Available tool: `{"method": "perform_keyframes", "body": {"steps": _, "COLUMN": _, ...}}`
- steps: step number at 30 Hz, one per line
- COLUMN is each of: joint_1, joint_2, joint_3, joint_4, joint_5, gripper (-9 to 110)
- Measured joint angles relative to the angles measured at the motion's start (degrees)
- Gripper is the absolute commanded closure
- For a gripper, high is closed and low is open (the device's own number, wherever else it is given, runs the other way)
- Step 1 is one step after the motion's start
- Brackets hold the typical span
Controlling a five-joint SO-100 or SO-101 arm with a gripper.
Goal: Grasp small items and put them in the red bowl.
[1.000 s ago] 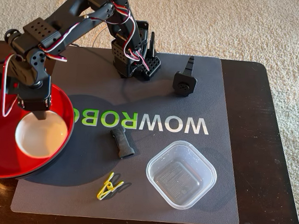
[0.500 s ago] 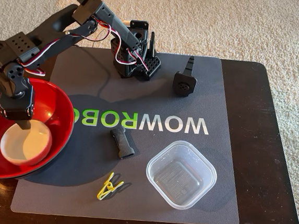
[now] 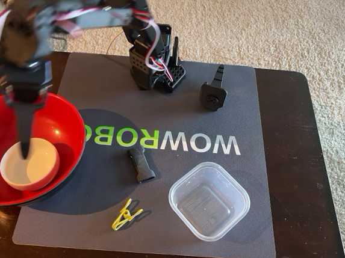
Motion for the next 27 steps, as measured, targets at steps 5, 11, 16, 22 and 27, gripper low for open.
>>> {"method": "perform_keyframes", "body": {"steps": 5, "joint_1": -21.2, "joint_2": 9.3, "joint_3": 6.9, "joint_4": 2.3, "joint_5": -3.9, "gripper": 68}}
{"method": "perform_keyframes", "body": {"steps": 11, "joint_1": -39.0, "joint_2": 1.3, "joint_3": 19.2, "joint_4": 1.5, "joint_5": -13.4, "gripper": 71}}
{"method": "perform_keyframes", "body": {"steps": 16, "joint_1": -43.0, "joint_2": -7.0, "joint_3": 25.0, "joint_4": -5.5, "joint_5": -15.1, "gripper": 71}}
{"method": "perform_keyframes", "body": {"steps": 22, "joint_1": -43.2, "joint_2": -16.7, "joint_3": 25.0, "joint_4": -10.0, "joint_5": -14.8, "gripper": 71}}
{"method": "perform_keyframes", "body": {"steps": 27, "joint_1": -42.8, "joint_2": -24.1, "joint_3": 24.8, "joint_4": -12.3, "joint_5": -13.5, "gripper": 96}}
